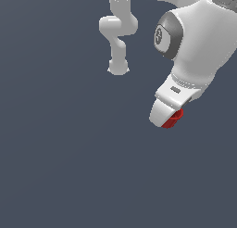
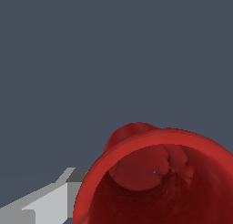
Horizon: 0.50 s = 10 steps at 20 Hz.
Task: Pick up the object and move it to a goal position.
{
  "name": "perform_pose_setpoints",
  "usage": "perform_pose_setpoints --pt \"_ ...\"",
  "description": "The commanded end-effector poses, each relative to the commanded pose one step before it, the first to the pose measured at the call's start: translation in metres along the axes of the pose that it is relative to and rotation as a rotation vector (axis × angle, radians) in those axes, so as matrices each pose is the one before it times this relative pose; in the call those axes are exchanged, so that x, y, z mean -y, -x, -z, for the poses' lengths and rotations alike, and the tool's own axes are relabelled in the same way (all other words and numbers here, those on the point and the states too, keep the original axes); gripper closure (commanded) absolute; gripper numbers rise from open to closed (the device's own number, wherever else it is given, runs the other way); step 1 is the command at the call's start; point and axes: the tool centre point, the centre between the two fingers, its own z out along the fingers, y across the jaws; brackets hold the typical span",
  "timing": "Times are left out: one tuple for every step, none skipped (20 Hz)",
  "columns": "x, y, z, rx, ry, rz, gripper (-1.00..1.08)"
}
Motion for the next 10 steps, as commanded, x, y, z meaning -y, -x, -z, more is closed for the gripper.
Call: perform_pose_setpoints --pt "0.00148 -0.00672 0.00654 -0.00115 0.00094 -0.00088 1.08" --pt "0.00052 -0.00195 0.00157 0.00000 0.00000 0.00000 1.08" --pt "0.00044 -0.00170 0.00135 0.00000 0.00000 0.00000 1.08" --pt "0.00036 -0.00145 0.00115 0.00000 0.00000 0.00000 1.08" --pt "0.00046 -0.00138 0.00080 0.00012 -0.00027 0.00039 1.08" --pt "0.00023 -0.00098 0.00078 0.00000 0.00000 0.00000 1.08" --pt "0.00018 -0.00076 0.00060 0.00000 0.00000 0.00000 1.08" --pt "0.00012 -0.00054 0.00042 0.00000 0.00000 0.00000 1.08" --pt "0.00007 -0.00032 0.00025 0.00000 0.00000 0.00000 1.08" --pt "0.00002 -0.00011 0.00008 0.00000 0.00000 0.00000 1.08"
